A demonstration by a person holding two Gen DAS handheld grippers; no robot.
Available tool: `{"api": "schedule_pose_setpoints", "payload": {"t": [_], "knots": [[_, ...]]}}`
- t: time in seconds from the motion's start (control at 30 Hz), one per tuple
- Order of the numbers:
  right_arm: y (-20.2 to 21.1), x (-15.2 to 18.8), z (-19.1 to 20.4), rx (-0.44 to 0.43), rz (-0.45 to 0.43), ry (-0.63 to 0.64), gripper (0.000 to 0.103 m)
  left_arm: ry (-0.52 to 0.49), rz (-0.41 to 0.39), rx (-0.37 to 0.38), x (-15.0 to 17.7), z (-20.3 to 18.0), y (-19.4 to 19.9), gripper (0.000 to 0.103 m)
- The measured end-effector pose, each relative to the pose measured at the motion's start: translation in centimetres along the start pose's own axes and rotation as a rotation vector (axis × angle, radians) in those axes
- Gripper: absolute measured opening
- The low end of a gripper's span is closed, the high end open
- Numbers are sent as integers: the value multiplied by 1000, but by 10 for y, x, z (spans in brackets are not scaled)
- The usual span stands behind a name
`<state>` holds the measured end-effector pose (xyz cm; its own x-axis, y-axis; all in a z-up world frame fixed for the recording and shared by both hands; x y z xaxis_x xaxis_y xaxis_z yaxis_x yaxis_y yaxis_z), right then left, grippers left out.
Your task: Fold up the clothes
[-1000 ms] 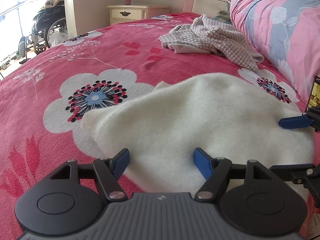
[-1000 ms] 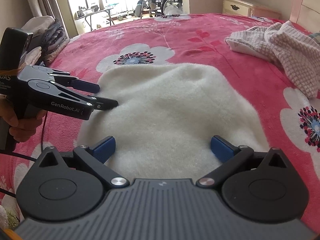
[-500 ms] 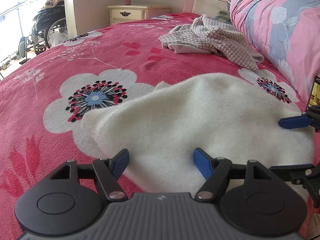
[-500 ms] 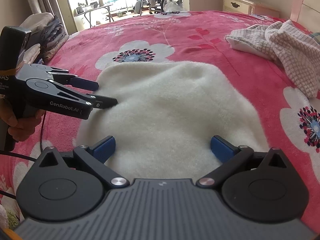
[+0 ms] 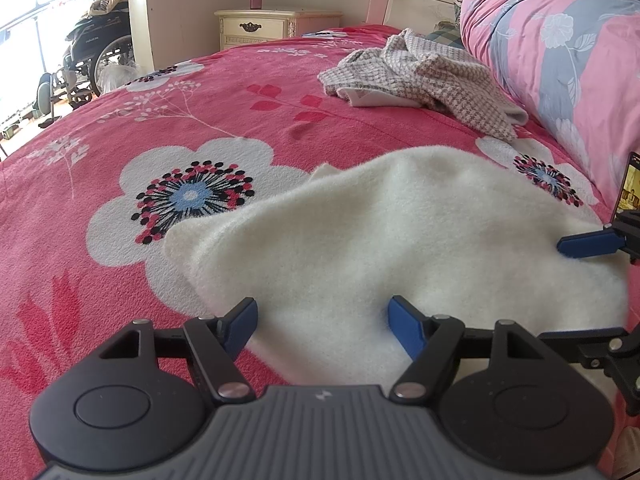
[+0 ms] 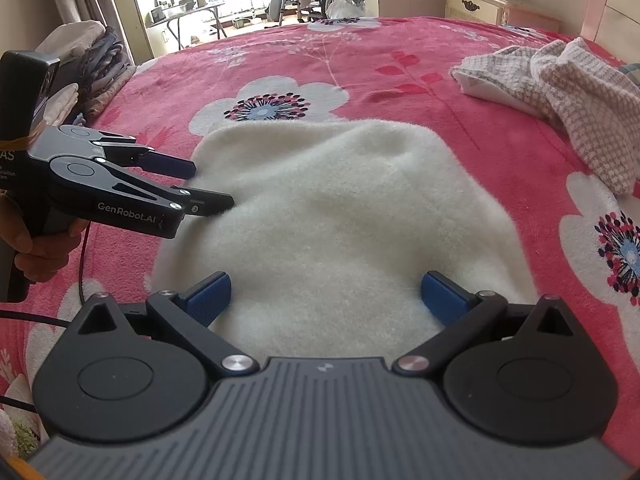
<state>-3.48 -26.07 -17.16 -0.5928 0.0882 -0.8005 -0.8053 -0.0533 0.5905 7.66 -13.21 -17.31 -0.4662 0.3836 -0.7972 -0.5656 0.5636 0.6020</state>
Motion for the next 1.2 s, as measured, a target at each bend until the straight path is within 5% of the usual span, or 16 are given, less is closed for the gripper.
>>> {"api": "schedule_pose_setpoints", "payload": {"t": [1.2], "knots": [[0, 6, -4, -29, -48, -17, 102, 22, 8, 3, -2, 4, 0, 76]]}}
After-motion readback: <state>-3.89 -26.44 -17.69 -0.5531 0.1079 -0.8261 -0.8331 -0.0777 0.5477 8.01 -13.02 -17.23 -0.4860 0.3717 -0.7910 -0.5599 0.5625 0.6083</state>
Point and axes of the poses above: each gripper's, at about its wrist camera, not at the fingertips, and y roughly against the way its jaws point, z to its left, x to its underside, the point moved 5 cm from there along -y, roughly the way its jaws point, and after that the axes turned 12 degrees about -z, right-handed, at the moved point
